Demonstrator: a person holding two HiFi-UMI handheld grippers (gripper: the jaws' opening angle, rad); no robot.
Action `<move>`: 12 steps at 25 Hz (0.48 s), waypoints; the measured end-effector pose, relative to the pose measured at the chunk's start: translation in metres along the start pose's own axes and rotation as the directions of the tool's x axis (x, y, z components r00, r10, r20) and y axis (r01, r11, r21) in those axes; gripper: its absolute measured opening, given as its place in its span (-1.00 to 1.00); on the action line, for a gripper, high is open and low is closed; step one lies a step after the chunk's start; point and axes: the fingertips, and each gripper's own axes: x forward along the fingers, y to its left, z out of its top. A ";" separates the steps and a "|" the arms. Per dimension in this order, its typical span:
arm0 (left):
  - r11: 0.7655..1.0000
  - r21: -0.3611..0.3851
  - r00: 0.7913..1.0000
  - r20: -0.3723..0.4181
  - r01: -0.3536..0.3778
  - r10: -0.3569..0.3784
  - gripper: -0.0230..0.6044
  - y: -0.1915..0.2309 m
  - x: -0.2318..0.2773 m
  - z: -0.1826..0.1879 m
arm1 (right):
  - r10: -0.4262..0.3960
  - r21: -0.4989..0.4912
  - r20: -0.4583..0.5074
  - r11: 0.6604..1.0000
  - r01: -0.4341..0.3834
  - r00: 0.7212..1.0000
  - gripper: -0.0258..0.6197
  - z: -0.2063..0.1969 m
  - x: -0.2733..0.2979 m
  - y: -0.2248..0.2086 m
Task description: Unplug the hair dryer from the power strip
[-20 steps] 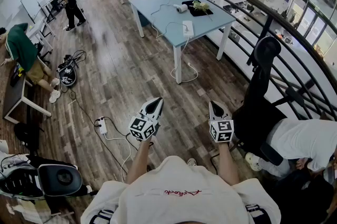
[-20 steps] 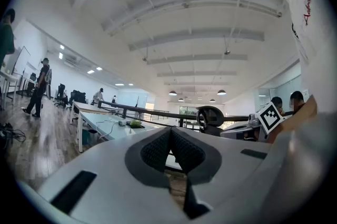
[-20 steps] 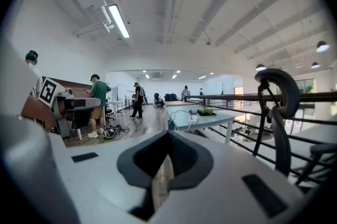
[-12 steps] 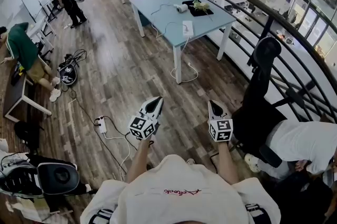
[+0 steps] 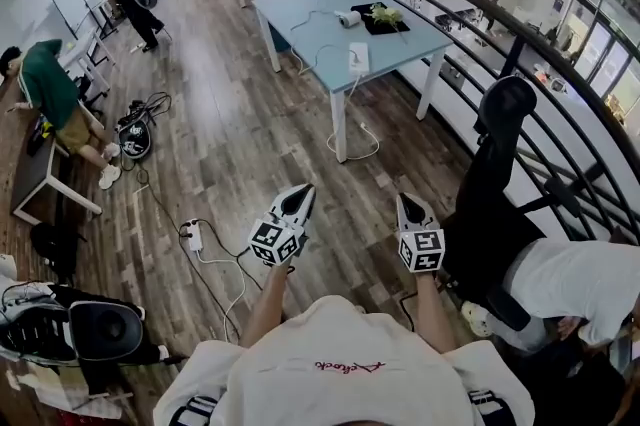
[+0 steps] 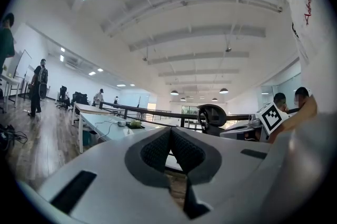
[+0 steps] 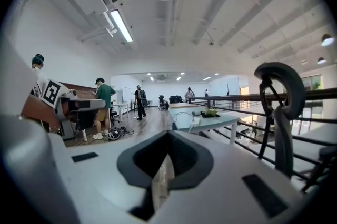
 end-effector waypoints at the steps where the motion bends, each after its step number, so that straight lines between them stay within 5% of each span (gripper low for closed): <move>1: 1.000 0.000 1.000 -0.001 -0.001 0.001 -0.90 -0.004 0.002 -0.001 | 0.007 -0.001 -0.002 1.000 -0.007 1.000 -0.87 -0.001 -0.001 -0.002; 12: 1.000 -0.023 0.999 -0.044 0.012 -0.013 -0.90 -0.048 0.015 -0.033 | 0.053 0.041 -0.047 0.998 -0.051 0.998 -0.87 -0.036 -0.022 -0.022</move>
